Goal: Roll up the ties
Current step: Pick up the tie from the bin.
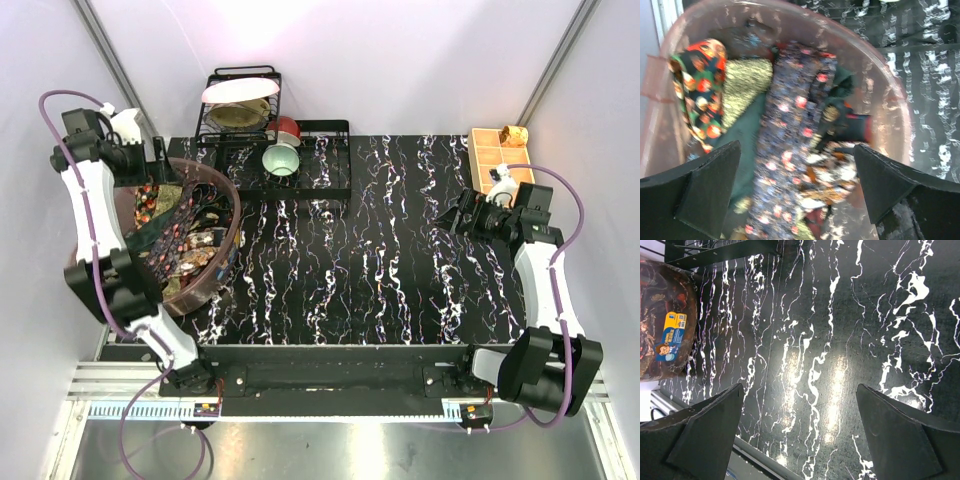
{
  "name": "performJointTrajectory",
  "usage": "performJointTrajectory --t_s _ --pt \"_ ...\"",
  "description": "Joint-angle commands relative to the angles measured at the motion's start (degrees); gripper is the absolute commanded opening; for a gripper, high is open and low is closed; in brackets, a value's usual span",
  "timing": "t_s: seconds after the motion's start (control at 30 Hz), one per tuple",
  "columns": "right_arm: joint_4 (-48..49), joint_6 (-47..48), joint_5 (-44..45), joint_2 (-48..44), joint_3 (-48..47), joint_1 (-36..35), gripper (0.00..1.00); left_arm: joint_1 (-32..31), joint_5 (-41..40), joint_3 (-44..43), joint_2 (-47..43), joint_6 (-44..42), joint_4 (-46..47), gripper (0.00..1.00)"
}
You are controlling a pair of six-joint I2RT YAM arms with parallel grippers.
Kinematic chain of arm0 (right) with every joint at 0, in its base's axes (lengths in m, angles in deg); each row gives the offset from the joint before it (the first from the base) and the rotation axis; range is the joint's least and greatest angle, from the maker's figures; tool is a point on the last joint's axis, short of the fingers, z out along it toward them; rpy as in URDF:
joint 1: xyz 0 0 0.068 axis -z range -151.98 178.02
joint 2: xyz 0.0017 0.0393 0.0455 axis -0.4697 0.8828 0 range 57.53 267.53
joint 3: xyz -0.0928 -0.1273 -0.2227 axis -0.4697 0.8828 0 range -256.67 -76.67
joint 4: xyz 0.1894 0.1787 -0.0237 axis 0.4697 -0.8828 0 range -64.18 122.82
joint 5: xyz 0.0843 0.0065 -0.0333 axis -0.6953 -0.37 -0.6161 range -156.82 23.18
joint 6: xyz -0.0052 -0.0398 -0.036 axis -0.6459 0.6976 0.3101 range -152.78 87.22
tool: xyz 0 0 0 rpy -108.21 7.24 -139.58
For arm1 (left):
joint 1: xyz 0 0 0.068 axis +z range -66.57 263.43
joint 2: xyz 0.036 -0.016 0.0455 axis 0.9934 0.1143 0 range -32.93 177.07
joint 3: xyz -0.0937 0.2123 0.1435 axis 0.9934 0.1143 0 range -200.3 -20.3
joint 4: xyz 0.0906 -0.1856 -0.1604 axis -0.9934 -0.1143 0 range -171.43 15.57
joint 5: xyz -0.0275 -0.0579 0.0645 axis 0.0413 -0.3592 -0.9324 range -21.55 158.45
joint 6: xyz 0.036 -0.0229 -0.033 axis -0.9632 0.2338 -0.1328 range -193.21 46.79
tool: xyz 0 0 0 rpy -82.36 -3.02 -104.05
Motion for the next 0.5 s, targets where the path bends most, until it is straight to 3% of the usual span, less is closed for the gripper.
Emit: performJointTrajectory --t_s 0.0,0.17,0.47 --pt "0.45 1.23 -0.93 0.53 -2.74 0.15 1.00 1.56 4.00 -7.90 8.64 -5.64 -0.02 0.99" --pt "0.36 1.94 -0.14 1.76 -2.57 0.24 1.00 1.47 9.97 -10.72 15.70 -9.15 -0.38 0.99" --pt "0.18 2.38 -0.05 2.90 -1.95 0.33 1.00 1.12 11.91 -10.89 24.13 -10.65 0.86 0.99"
